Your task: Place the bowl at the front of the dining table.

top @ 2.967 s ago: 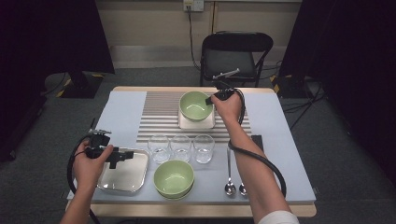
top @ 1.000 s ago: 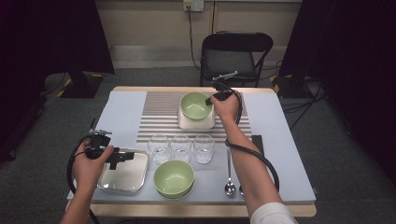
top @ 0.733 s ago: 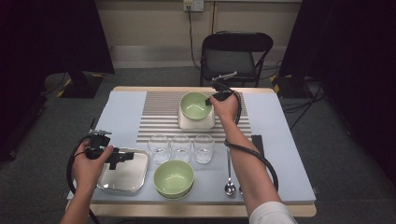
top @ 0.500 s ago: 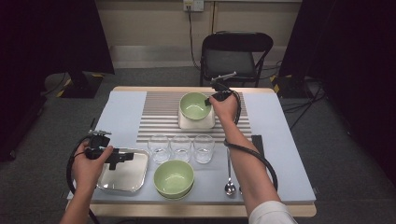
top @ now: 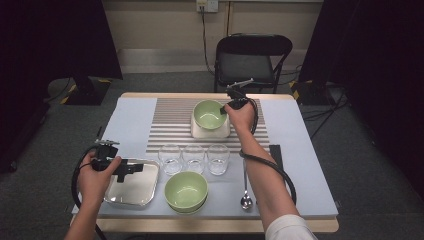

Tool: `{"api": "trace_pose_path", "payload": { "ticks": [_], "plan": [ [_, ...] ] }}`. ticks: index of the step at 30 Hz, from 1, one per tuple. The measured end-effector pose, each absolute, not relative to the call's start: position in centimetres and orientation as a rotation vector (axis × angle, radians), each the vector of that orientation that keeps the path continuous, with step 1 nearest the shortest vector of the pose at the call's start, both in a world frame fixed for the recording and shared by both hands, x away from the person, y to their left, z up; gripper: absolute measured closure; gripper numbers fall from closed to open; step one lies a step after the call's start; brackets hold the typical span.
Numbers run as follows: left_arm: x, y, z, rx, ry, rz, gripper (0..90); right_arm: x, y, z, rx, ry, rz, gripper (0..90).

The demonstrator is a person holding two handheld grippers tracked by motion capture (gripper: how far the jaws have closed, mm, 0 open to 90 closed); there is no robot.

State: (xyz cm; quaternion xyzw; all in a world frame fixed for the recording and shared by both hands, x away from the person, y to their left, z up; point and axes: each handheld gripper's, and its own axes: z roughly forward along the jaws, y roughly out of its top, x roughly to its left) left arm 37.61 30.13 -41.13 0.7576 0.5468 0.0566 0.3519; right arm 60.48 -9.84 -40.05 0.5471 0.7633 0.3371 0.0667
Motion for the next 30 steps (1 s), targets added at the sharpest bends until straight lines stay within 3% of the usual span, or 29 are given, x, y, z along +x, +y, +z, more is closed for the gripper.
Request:
{"api": "trace_pose_path", "payload": {
  "ticks": [30],
  "plan": [
    [37.51, 29.95, -41.08, 1.965, 1.414, 0.158, 23.1, 60.99, -9.88, -41.02, 1.666, 2.278, 0.977, 84.3]
  ]
}}
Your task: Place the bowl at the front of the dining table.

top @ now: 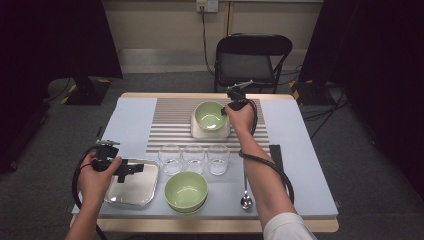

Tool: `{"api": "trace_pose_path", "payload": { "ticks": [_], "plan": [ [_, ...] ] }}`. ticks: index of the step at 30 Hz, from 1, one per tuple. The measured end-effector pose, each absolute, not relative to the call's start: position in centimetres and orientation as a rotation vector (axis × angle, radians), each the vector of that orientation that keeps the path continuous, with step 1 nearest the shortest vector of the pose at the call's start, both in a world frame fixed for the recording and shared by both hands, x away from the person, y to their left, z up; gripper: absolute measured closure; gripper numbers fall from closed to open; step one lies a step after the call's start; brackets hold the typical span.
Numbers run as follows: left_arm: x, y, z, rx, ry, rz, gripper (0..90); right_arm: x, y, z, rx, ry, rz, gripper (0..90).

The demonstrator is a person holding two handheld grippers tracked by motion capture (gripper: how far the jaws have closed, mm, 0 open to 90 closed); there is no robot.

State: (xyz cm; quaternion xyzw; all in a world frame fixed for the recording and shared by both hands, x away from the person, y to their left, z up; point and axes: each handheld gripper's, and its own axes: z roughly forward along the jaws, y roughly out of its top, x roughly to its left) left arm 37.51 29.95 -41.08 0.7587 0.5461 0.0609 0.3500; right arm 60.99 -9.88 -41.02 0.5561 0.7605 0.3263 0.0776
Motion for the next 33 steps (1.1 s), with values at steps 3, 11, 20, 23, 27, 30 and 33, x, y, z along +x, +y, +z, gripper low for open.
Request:
{"api": "trace_pose_path", "payload": {
  "ticks": [3, 11, 20, 23, 27, 30, 33],
  "plan": [
    [37.51, 29.93, -41.1, 1.965, 1.414, 0.156, 23.1, 61.01, -9.82, -41.1, 1.669, 2.277, 0.97, 84.3],
    [37.49, 29.96, -41.11, 1.964, 1.417, 0.161, 23.1, 60.99, -10.06, -41.31, 1.67, 2.252, 0.968, 84.3],
    [37.49, 29.85, -41.13, 1.964, 1.416, 0.156, 23.1, 60.83, -9.87, -41.59, 1.626, 2.236, 0.967, 84.7],
    [37.49, 29.88, -41.11, 1.964, 1.414, 0.156, 23.1, 60.79, -9.81, -41.66, 1.622, 2.226, 0.972, 84.7],
    [37.52, 29.89, -41.12, 1.965, 1.413, 0.153, 23.1, 60.82, -9.68, -41.71, 1.618, 2.214, 0.975, 84.5],
    [37.52, 29.92, -41.13, 1.968, 1.413, 0.152, 23.1, 60.86, -9.59, -41.7, 1.61, 2.213, 0.97, 84.4],
    [37.54, 29.87, -41.15, 1.965, 1.415, 0.152, 23.1, 60.89, -9.65, -41.64, 1.609, 2.209, 0.976, 85.6]
  ]
}}
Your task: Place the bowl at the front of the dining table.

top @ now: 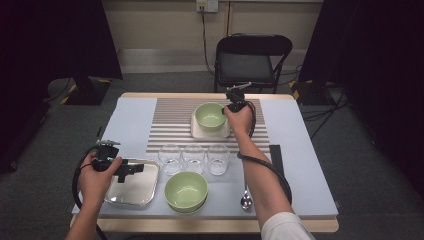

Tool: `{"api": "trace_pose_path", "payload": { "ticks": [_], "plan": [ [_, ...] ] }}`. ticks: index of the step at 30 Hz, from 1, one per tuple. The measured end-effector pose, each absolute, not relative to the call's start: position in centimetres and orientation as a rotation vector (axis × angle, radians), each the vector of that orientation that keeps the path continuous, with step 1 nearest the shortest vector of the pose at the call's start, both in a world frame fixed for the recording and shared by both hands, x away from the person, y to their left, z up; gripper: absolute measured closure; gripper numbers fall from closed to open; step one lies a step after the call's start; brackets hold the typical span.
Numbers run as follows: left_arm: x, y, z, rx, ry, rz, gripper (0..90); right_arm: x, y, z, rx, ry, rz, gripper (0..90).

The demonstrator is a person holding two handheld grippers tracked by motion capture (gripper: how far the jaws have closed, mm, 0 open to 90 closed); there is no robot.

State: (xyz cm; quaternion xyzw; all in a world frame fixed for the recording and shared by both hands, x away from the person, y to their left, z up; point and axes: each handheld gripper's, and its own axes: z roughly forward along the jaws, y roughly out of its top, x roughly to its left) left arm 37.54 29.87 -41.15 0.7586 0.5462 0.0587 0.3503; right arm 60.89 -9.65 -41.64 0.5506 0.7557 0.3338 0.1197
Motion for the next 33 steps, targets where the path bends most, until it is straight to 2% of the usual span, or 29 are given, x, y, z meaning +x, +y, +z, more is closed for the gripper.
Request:
{"api": "trace_pose_path", "payload": {
  "ticks": [33],
  "plan": [
    [37.48, 29.95, -40.92, 1.959, 1.408, 0.16, 23.1, 60.63, -9.26, -41.38, 1.552, 2.191, 0.94, 84.8]
  ]
}}
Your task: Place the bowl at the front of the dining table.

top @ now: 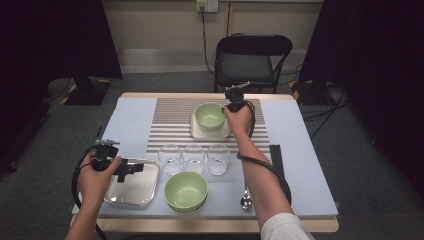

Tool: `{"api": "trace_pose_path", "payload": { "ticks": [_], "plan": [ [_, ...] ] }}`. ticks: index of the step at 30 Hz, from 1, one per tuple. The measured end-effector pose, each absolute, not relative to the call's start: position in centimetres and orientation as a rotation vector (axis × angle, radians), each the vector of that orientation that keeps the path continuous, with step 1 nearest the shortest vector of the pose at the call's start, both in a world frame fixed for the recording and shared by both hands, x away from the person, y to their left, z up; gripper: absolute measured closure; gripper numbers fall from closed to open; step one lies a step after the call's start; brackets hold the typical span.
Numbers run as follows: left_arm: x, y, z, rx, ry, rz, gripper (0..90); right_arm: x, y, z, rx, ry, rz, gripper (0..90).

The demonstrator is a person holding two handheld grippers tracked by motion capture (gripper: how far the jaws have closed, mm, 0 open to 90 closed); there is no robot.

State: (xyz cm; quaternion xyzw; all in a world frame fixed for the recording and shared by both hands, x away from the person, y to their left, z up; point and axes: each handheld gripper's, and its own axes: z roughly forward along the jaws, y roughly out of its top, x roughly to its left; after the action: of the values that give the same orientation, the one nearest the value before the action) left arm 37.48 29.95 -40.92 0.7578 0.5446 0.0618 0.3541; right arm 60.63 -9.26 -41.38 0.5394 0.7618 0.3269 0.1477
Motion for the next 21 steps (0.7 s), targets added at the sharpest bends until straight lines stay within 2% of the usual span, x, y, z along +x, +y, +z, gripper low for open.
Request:
{"api": "trace_pose_path", "payload": {
  "ticks": [16, 21],
  "plan": [
    [37.41, 29.91, -40.87, 1.961, 1.404, 0.167, 23.1, 60.43, -9.33, -41.27, 1.544, 2.204, 0.916, 84.8],
    [37.42, 29.91, -40.88, 1.96, 1.405, 0.167, 23.1, 60.39, -9.53, -41.1, 1.533, 2.193, 0.954, 77.4]
  ]
}}
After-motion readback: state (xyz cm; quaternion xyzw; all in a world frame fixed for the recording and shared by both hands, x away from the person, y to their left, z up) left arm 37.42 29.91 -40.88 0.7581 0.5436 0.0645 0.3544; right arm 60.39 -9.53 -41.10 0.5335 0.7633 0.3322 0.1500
